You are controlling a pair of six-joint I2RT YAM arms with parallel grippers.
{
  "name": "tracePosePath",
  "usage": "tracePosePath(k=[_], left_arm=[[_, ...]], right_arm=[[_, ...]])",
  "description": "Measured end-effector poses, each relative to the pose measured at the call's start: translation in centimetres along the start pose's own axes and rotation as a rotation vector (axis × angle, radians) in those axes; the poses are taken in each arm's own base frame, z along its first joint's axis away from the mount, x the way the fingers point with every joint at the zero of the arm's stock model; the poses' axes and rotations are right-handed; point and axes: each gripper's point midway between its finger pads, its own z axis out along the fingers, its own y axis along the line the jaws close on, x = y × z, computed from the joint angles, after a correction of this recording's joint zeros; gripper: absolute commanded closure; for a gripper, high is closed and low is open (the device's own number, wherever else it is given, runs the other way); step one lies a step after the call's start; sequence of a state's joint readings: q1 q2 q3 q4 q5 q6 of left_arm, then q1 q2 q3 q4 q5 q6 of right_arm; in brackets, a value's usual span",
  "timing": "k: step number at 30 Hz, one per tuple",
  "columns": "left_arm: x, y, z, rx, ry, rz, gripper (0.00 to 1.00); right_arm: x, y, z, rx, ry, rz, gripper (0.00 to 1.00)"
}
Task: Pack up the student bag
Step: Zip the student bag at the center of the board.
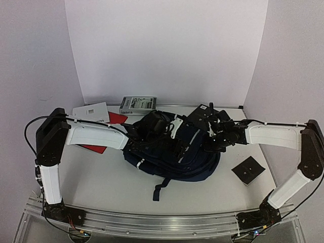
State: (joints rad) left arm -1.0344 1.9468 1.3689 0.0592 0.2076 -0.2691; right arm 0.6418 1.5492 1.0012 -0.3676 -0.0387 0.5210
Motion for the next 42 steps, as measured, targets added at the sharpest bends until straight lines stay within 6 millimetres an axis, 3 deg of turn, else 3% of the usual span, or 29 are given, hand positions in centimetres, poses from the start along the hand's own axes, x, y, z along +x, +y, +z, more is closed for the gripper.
tracePosePath(k=[4,11,12,17,22,30,42], left_arm=[[-0.6,-1.0,1.9,0.021,-0.017,0.014,0.17],[2.7,-0.3,5.1,-0.023,0.055,0.028,0.21],[3.0,0.0,5.4,-0.033,0.063,0.032,0.26],[2.6,0.9,6.2,-0.096,0.044,0.051,0.74],[2.6,0.8,6.3,-0.148,0.029,0.067,0.99],[3.6,1.5,5.5,-0.195,0.013,0.071,1.00],[7.2,1.7,-0.8,-0.205,0.058,0.139,1.00]], right_arm=[[0.0,0.2,-0.1,-0.012,0.003,0.005,1.00],[-0.1,0.6,-0.6,-0.031,-0.003,0.016,1.00],[-0.2,0.6,-0.7,-0.033,-0.003,0.019,1.00],[-0.1,0.6,-0.7,-0.034,-0.005,0.029,1.00],[-0.1,0.5,-0.9,-0.033,-0.012,0.032,1.00],[0.6,-0.1,-0.9,0.011,-0.002,0.035,1.00],[-0.7,-1.7,-1.3,0.059,0.008,0.049,1.00]])
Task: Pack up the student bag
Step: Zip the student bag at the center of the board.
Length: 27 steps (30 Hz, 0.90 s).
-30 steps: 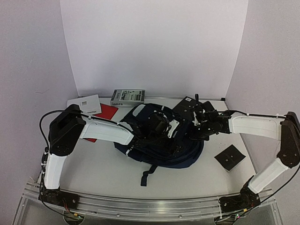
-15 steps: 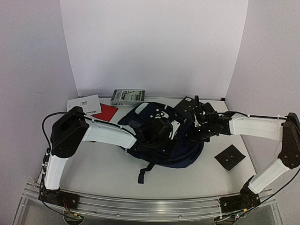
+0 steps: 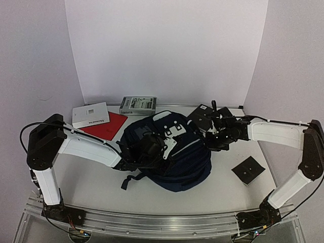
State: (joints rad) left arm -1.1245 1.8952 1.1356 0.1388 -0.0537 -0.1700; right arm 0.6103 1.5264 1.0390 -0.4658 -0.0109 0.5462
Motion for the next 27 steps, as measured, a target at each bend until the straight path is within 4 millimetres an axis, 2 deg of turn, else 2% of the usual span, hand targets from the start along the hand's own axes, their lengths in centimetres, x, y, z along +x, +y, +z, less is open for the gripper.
tracePosePath(k=[6,9,15,17,21,24,27], left_arm=[[1.9,0.6,-2.2,0.002,0.011,0.053,0.99],[2.5,1.0,-2.7,-0.006,0.025,0.064,0.90],[3.0,1.1,-3.1,-0.011,0.071,0.060,0.47],[1.7,0.8,-3.1,-0.008,0.057,0.059,0.36],[-3.0,0.0,-2.4,0.004,-0.031,0.064,0.26],[-6.5,-0.8,-0.6,0.015,-0.098,0.080,0.24],[-7.3,-1.0,1.7,0.014,-0.108,0.092,0.26]], right_arm=[[0.4,0.3,1.3,-0.030,0.060,-0.054,1.00],[0.6,1.2,1.3,-0.093,0.088,-0.098,1.00],[0.4,1.7,1.2,-0.176,0.107,-0.137,1.00],[0.3,1.7,1.1,-0.187,0.106,-0.142,1.00],[0.4,1.8,1.2,-0.206,0.107,-0.149,1.00],[0.5,2.0,1.3,-0.220,0.108,-0.154,1.00],[0.5,2.1,1.3,-0.228,0.108,-0.155,1.00]])
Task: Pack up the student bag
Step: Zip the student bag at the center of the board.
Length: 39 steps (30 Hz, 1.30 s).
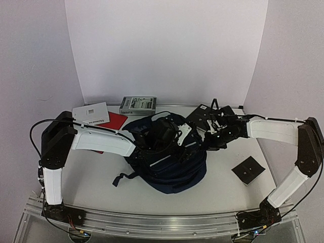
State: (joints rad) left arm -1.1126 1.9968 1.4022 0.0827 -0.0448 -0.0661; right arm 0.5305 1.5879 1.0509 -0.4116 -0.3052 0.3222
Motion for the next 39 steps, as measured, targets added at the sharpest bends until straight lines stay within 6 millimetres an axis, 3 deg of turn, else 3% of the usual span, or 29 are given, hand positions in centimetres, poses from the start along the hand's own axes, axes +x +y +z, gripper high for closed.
tracePosePath(k=[3,8,12,14,20,29,33,39], left_arm=[[1.4,0.0,1.9,-0.003,0.032,0.015,0.32],[3.5,0.4,3.4,-0.017,0.074,0.036,0.60],[3.2,0.5,3.7,-0.027,0.066,0.050,0.89],[3.1,0.7,3.7,-0.036,0.063,0.045,0.99],[3.3,0.3,3.3,-0.031,0.028,0.049,1.00],[4.5,-0.3,-1.8,0.042,0.000,0.053,1.00],[5.1,-0.4,-3.5,0.072,0.019,0.047,1.00],[6.8,0.4,-4.2,0.063,0.080,0.038,1.00]], right_arm=[[0.1,0.0,0.0,-0.002,0.000,0.001,1.00],[0.4,-0.2,0.1,-0.004,0.000,0.002,1.00],[0.6,-0.2,0.1,-0.006,0.001,0.002,1.00],[0.7,-0.3,0.1,-0.005,0.000,0.003,1.00],[0.4,-0.7,0.0,0.021,-0.016,0.020,1.00],[0.5,2.2,0.4,-0.084,0.023,-0.021,1.00],[0.3,3.2,1.7,-0.139,0.070,-0.047,1.00],[0.4,4.2,4.6,-0.200,0.161,-0.065,1.00]])
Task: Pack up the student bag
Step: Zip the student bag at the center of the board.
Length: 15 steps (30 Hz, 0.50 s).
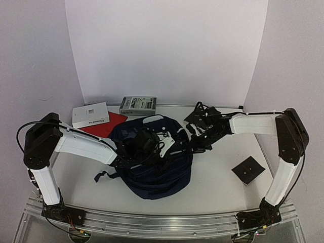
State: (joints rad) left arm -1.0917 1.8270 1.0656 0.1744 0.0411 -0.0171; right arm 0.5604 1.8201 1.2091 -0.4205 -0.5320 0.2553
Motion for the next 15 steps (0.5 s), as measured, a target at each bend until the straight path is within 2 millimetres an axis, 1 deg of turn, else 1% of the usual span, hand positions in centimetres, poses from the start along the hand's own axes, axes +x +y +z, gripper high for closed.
tracePosePath(k=[3,5,6,9,11,13,15], left_arm=[[0.8,0.3,-0.1,-0.013,0.026,-0.005,1.00],[1.1,0.4,-0.1,-0.017,0.035,-0.011,1.00],[1.1,0.4,-0.1,-0.019,0.036,-0.013,1.00],[1.0,0.5,-0.1,-0.023,0.041,-0.027,1.00],[0.6,0.4,-0.1,-0.021,0.048,-0.052,0.99],[0.1,0.0,0.0,-0.012,0.043,-0.078,0.91],[-0.6,-0.6,0.6,0.012,0.034,-0.118,0.83]], right_arm=[[-0.3,0.2,1.3,-0.024,0.025,-0.005,1.00],[-0.3,0.3,1.6,-0.032,0.032,-0.007,0.99],[-0.4,0.3,1.6,-0.032,0.032,-0.008,0.93],[-0.6,0.1,1.4,-0.013,0.025,0.000,0.66],[-1.2,-1.1,1.1,0.051,-0.006,0.019,0.49],[-2.2,-2.7,0.2,0.129,-0.062,0.042,0.35],[-2.7,-4.1,-1.4,0.190,-0.121,0.071,0.23]])
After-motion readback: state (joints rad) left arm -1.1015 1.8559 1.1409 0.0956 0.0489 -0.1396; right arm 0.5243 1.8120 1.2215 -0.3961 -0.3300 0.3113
